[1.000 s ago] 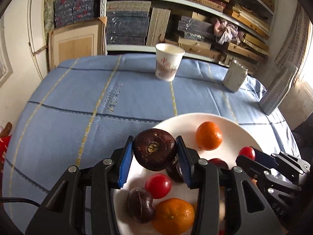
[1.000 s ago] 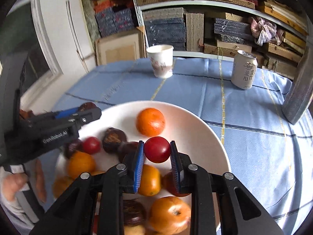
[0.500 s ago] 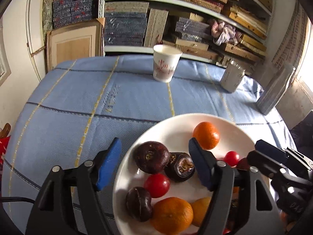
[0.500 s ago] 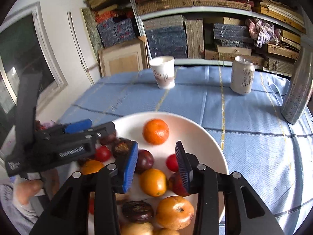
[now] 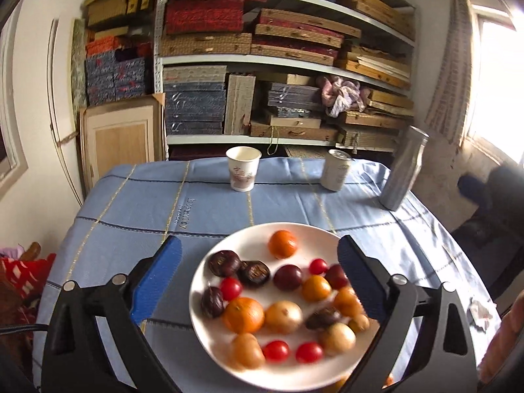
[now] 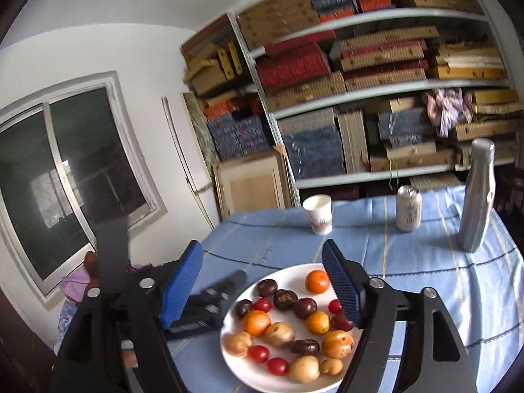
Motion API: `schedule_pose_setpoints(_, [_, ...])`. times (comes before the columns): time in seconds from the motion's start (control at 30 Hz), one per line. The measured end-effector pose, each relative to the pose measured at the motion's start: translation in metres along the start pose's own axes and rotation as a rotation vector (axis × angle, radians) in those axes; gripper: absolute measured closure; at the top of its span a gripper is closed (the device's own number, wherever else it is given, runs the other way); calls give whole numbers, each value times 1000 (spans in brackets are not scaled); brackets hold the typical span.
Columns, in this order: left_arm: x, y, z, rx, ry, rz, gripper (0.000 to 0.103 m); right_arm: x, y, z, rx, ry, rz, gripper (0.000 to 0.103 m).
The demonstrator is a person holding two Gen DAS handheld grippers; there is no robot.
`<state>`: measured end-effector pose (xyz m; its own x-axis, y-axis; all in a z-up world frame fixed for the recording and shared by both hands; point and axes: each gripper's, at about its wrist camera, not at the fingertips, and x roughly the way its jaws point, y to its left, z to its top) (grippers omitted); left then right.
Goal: Organize fruits
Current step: 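Withdraw both open tools from the plate toward the last fruits, then move the left tool to the yellow-orange fruit while the right tool approaches the speckled apple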
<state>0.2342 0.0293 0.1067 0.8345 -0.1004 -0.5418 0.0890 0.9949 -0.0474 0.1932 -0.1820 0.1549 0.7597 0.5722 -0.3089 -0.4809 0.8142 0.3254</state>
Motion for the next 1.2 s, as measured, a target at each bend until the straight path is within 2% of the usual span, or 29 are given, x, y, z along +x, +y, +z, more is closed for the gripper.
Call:
schedule_pose_setpoints(0.17, [-31,-25,-36,46,-15,-6,8,-37,14,-6,-15,-43,14,18])
schedule_pose_setpoints(0.27, [-38,-25,-67,31,15,-13,8,-52,18,-13,-21,-58,18,17])
schedule_pose_setpoints(0.33, [-40,-22,-89,-2,63,-29,8,-59,18,-19,-19,-64,16,14])
schedule_pose_setpoints(0.5, [-37,-28,-112,4,88,-16,8,-71,8,-41,19,-97,7,12])
schedule_pose_setpoints(0.63, [-20,-40,-124,38,139,-17,8,-78,-9,-76,4,-107,-76,8])
schedule_pose_setpoints(0.77, [-9,-53,-134,84,170,-1,8,-69,-30,-112,-3,3,-155,8])
schedule_pose_setpoints(0.83, [-5,-57,-137,97,179,3,8,-62,-38,-125,23,76,-158,8])
schedule_pose_setpoints(1.0, [3,-62,-141,110,201,19,8,-45,-48,-148,26,217,-226,7])
schedule_pose_setpoints(1.2, [19,-69,-142,135,247,34,6,-40,-50,-160,24,259,-243,7])
